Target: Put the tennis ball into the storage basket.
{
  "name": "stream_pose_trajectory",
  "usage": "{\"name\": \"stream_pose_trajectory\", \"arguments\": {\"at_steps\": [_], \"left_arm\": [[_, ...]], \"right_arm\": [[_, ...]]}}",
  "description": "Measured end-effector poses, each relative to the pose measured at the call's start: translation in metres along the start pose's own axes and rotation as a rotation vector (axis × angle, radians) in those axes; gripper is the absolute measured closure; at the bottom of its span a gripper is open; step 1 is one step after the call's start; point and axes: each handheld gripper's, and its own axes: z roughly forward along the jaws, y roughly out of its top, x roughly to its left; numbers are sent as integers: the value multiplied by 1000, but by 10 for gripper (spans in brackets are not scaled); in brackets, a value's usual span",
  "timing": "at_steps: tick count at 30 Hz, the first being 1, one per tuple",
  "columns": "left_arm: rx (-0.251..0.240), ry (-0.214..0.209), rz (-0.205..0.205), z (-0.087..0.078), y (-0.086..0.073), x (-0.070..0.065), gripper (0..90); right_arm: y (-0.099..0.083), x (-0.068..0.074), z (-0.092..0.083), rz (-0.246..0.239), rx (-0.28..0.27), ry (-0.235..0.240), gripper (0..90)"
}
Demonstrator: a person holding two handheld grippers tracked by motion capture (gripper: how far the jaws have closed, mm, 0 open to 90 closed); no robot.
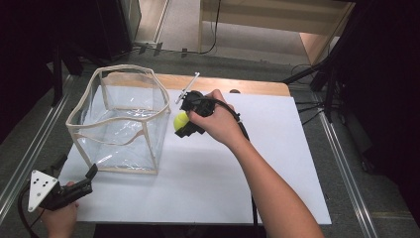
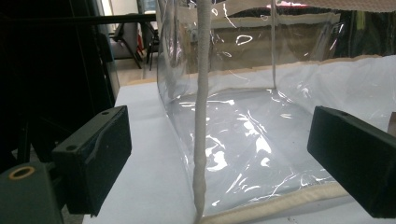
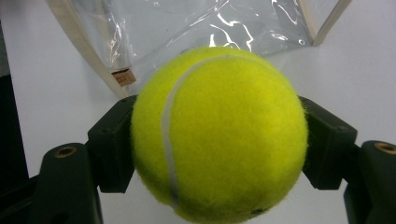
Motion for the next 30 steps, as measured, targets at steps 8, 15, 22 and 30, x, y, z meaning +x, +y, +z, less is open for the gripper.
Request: {"name": "stream_pose_trajectory", "arguments": {"at_steps": [8,15,22,30], "left_arm": [[-2,0,-2,0,0,0,68],[3,0,3,0,0,0,68],[8,2,4,0,0,0,68],[5,2,0,0,0,0,68]], "right_arm": [[6,-1,-9,-4,-7,1,240],[12,-2,-17,-4,-12,5,240],[17,-2,-23,-11,-5,0,241],[22,-3,-30,-20,-7,-2,241]]}}
